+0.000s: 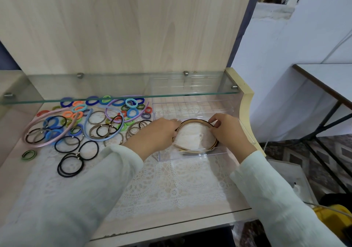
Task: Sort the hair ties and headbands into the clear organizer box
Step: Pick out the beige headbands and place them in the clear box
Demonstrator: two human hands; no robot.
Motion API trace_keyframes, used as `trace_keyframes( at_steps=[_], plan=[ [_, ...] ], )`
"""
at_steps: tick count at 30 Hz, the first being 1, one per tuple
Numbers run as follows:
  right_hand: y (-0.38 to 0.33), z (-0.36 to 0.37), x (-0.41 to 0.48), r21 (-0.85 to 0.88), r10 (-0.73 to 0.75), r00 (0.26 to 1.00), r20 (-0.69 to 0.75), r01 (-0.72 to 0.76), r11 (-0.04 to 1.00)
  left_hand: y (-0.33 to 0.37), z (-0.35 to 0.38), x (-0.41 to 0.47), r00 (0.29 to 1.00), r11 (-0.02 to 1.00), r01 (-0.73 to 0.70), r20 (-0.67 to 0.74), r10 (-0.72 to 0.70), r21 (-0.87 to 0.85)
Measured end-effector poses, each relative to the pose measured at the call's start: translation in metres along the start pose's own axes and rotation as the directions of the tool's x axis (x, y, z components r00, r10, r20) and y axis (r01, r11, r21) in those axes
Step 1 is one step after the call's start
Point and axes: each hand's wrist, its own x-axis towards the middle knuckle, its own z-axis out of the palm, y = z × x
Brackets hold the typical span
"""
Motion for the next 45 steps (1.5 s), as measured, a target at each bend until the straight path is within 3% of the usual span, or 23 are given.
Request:
trace_keyframes(
  at_steps=[5, 12, 18, 24, 29, 31, 36, 38, 45],
  plan=[
    [-0.002, -0.004, -0.005, -0.187, 0.041, 0.995, -0.088, -0.057, 0.981, 0.007, -0.004, -0.002, 0.998, 0.999, 0.034, 0.042, -0.035, 0.026],
    [-0.001, -0.015, -0.013, -0.344, 0.110, 0.991, -0.082, -0.132, 0.930, 0.007, -0.006, 0.004, 0.991, 0.991, 0.008, 0.135, -0.026, 0.137],
    [-0.002, -0.019, -0.016, -0.444, 0.137, 0.987, -0.085, -0.160, 0.881, 0.007, -0.002, 0.006, 0.994, 0.992, -0.005, 0.107, -0.009, 0.126],
    [0.001, -0.020, -0.015, -0.447, 0.130, 0.988, -0.080, -0.152, 0.882, 0.014, 0.010, 0.009, 1.000, 0.985, 0.004, -0.023, -0.001, 0.170],
    [0.002, -0.021, -0.014, -0.464, 0.109, 0.991, -0.079, -0.134, 0.876, 0.016, 0.014, 0.012, 0.999, 0.983, 0.034, -0.037, -0.028, 0.182],
    [0.000, -0.020, -0.014, -0.449, 0.064, 0.996, -0.065, -0.087, 0.890, 0.016, 0.015, 0.012, 0.999, 0.982, 0.034, -0.038, -0.028, 0.188],
    [-0.009, 0.004, -0.014, -0.365, -0.263, 0.963, 0.050, 0.263, 0.893, 0.017, 0.013, 0.012, 0.998, 0.983, 0.047, -0.052, -0.038, 0.175],
    [-0.015, 0.012, -0.017, -0.290, -0.302, 0.950, 0.075, 0.310, 0.905, 0.016, 0.013, 0.013, 0.997, 0.986, 0.049, -0.059, -0.040, 0.157],
    [-0.008, 0.006, -0.009, -0.339, -0.024, 0.997, 0.078, 0.049, 0.940, 0.016, 0.011, 0.011, 0.999, 0.989, 0.018, -0.041, -0.012, 0.150]
  ],
)
